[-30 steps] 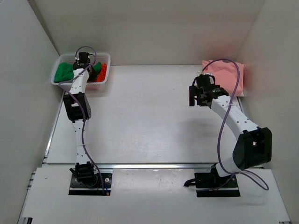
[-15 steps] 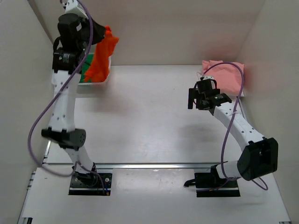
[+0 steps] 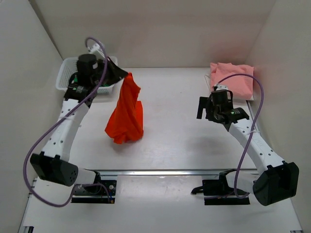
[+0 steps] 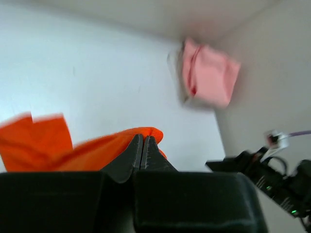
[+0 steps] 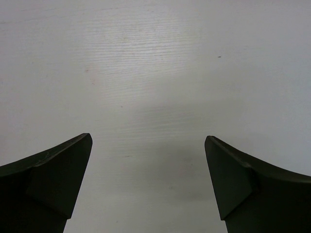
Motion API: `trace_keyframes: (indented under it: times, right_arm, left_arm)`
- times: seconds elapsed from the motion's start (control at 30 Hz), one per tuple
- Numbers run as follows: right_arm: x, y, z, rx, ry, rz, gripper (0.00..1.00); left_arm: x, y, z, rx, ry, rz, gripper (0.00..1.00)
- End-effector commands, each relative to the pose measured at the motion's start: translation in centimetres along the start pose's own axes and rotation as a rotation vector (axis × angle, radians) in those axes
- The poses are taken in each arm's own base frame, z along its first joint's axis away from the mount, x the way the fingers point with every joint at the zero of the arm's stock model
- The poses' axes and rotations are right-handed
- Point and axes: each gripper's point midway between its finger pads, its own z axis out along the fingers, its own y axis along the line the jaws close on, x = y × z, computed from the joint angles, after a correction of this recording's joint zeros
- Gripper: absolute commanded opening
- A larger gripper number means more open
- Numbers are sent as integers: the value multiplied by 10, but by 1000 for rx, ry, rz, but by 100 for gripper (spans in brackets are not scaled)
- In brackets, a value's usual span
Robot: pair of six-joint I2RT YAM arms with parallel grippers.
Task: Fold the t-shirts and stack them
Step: Move the tshirt to the center of the board
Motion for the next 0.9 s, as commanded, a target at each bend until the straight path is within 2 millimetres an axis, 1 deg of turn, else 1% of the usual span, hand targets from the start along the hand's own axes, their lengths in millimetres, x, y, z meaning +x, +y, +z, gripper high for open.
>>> trace_keyframes:
  times: [0.0, 0.03, 0.07, 0.1, 0.13, 0.17, 0.23, 0.27, 0.3, 0.33, 0.37, 0.4, 0.43, 0.47, 0.5, 0.53, 0.6, 0.63, 0.67, 0.7, 0.73, 0.77, 0.8, 0.83, 0.87]
  right_arm:
    - [-3, 26, -3, -79, -31, -3, 99]
    - [-6, 31, -3, -97, -35, -4, 99]
    - [-7, 36, -2, -108, -37, -1, 99]
    - [-9, 42, -3, -128, -39, -3, 99]
    - [-10, 47, -4, -152, -42, -6, 99]
    - [-10, 52, -5, -170, -46, -6, 99]
    - [-9, 63, -7, -224, -63, -17, 99]
    - [-10, 67, -10, -252, -78, -12, 99]
    - [-3, 80, -12, -318, -66, -25, 99]
    - [-9, 81, -18, -342, -96, -9, 99]
    - [-14, 89, -27, -404, -119, -12, 99]
    - [-17, 91, -30, -430, -138, -2, 99]
    - [-22, 98, -38, -475, -170, -5, 99]
    - [-24, 97, -41, -491, -179, 22, 100]
    - [-25, 95, -40, -492, -172, 45, 99]
    - [-30, 96, -43, -508, -174, 49, 99]
    - [-22, 97, -36, -501, -131, 35, 98]
    - [-18, 98, -28, -489, -104, 34, 95]
    - [-15, 101, -25, -490, -91, 27, 91]
    - [-12, 104, -21, -490, -80, 34, 86]
    - [-4, 108, -19, -502, -57, 42, 83]
    - [-2, 109, -15, -523, -52, 50, 77]
    - [-5, 116, -18, -564, -62, 68, 62]
    - [1, 118, -16, -571, -46, 70, 52]
    - [-1, 123, -17, -591, -59, 69, 41]
  left_arm:
    - [47, -21, 6, 116, 121, -50, 0]
    - [41, -30, 5, 127, 108, -35, 0]
    - [34, -46, 3, 158, 109, -15, 0]
    - [39, -53, 6, 179, 147, -7, 0]
    - [23, -75, -2, 238, 127, 14, 0]
    - [25, -89, -3, 299, 172, 20, 0]
    - [7, -130, -21, 431, 185, 38, 0]
    - [3, -146, -29, 492, 196, 47, 0]
    - [5, -155, -36, 532, 215, 43, 0]
    - [3, -169, -47, 587, 211, 48, 0]
    - [11, -169, -49, 600, 241, 25, 0]
    - [5, -179, -63, 657, 227, 21, 0]
    - [8, -177, -67, 673, 227, 8, 0]
    - [11, -173, -68, 677, 240, -7, 0]
    - [6, -172, -77, 683, 222, -7, 0]
    - [0, -167, -84, 678, 191, 4, 0]
    - [-3, -157, -91, 671, 185, -8, 0]
    - [-11, -152, -95, 665, 160, -13, 0]
    - [-7, -146, -95, 662, 175, -25, 0]
    - [-13, -142, -103, 649, 144, -16, 0]
    - [-10, -127, -99, 605, 137, -29, 0]
    - [-4, -111, -95, 565, 142, -44, 0]
    - [0, -104, -92, 545, 145, -47, 0]
    - [15, -89, -86, 511, 175, -68, 0]
    - [28, -77, -78, 486, 207, -91, 0]
